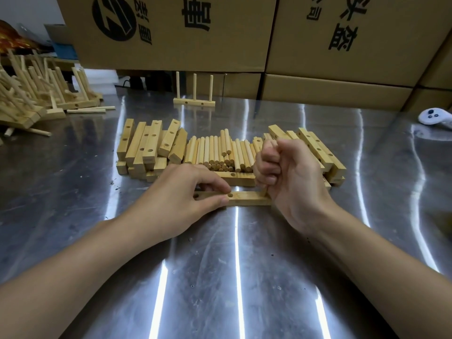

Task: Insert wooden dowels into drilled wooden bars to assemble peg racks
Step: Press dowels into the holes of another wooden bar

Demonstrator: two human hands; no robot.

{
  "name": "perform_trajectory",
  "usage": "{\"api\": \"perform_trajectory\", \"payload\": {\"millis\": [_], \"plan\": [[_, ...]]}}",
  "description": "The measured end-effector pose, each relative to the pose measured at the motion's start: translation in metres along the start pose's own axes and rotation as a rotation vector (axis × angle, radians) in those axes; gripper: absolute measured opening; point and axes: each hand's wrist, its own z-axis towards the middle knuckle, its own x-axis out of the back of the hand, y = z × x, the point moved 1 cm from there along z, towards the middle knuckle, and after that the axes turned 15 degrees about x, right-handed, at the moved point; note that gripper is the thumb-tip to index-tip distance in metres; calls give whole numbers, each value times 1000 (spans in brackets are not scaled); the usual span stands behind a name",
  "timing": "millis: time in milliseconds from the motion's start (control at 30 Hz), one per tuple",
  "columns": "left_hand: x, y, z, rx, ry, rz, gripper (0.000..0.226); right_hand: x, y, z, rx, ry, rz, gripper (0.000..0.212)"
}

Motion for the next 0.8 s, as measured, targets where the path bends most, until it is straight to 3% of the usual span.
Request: {"api": "perform_trajectory", "payload": {"millis": [233, 400, 800], "plan": [[-1, 0, 0, -6, 1, 7, 17, -1, 8, 4, 55, -92, -107, 29], [-1, -1, 1, -2, -6, 4, 17, -1, 9, 13, -29, -46, -48, 31], [1, 0, 3, 25, -29, 18, 15, -5, 7, 6, 50, -65, -33, 28]]}}
